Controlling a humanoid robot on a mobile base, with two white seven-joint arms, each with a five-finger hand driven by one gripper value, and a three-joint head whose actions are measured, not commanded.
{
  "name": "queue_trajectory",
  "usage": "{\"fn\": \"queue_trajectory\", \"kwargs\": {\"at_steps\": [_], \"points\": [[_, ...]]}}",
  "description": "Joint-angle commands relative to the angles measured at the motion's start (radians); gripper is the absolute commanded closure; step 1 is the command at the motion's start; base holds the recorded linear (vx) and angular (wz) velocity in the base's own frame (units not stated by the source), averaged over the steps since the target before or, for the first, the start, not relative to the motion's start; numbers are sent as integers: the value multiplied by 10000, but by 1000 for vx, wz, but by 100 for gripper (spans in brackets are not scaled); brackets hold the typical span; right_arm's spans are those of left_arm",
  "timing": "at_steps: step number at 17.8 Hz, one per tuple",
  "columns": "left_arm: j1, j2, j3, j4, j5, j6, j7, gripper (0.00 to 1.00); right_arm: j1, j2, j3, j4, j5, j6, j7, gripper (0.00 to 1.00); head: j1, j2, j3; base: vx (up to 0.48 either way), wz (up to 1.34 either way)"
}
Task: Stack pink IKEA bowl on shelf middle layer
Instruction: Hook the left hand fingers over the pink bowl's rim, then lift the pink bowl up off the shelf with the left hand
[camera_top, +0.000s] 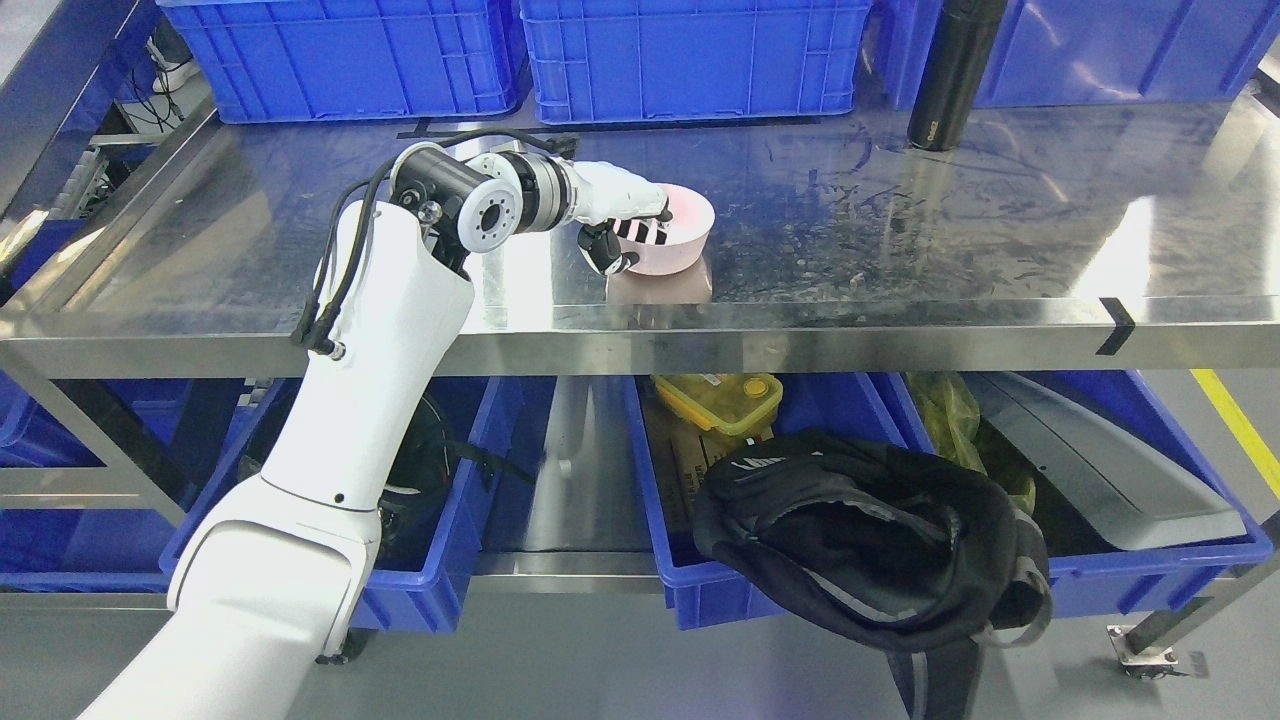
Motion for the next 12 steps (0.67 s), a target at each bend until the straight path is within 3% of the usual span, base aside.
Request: {"fn": "queue_trajectory", "kwargs": {"at_steps": [1, 11, 12], "points": [[71, -57, 2332, -651, 49, -1280, 0, 100, 230, -175, 2, -175, 1, -2, 2, 0, 0, 0, 0, 0, 0], [393, -639, 5798, -2247, 737, -5318, 0, 100, 230, -175, 2, -175, 1, -2, 2, 0, 0, 0, 0, 0, 0], [455, -732, 6137, -2294, 861, -5318, 0, 100, 230, -175, 2, -175, 1, -2, 2, 0, 0, 0, 0, 0, 0]]}}
